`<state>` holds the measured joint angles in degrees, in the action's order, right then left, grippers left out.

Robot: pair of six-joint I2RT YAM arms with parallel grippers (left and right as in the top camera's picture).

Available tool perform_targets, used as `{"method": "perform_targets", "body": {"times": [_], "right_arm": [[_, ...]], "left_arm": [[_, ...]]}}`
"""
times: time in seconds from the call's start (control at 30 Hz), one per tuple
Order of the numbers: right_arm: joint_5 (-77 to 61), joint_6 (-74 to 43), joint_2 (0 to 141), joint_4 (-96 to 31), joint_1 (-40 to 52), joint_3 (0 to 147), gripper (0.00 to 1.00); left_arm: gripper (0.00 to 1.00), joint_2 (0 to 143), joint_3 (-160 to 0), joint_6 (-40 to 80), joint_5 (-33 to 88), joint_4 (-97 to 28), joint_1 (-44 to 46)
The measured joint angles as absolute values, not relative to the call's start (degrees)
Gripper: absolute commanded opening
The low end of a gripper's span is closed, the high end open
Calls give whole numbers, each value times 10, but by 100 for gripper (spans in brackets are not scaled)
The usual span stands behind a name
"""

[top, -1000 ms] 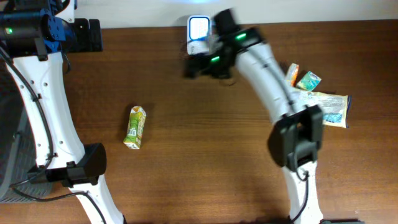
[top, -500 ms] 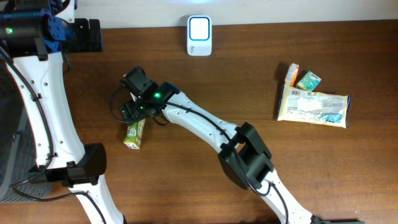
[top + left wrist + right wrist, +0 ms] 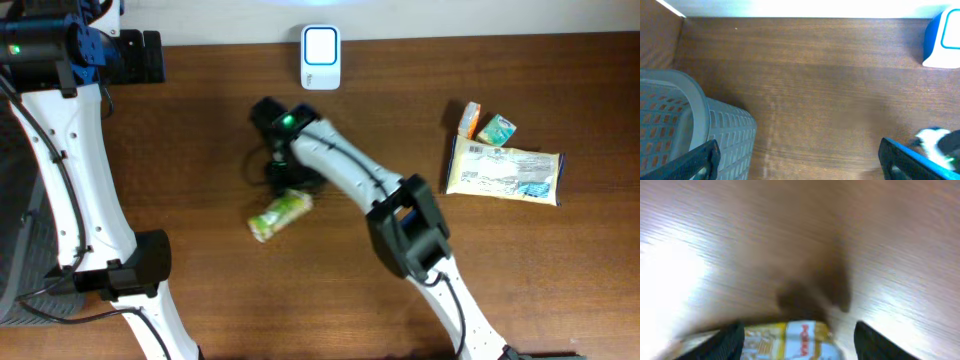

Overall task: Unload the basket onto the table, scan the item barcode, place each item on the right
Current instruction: 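Reach the right gripper to the yellow-green carton and grasp it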

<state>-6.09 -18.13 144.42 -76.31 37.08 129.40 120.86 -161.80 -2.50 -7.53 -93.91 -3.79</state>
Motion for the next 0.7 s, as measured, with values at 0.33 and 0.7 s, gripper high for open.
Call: {"method": "perform_targets", "body": {"times": [0.33, 0.7], "right_arm": [[-58, 7, 1435, -926, 302, 1299, 70], [-124, 146, 1359, -917, 437, 1333, 8]], "left_arm": [[99, 1209, -1618, -25, -76, -939, -38], [99, 1209, -1618, -25, -76, -939, -38]]}}
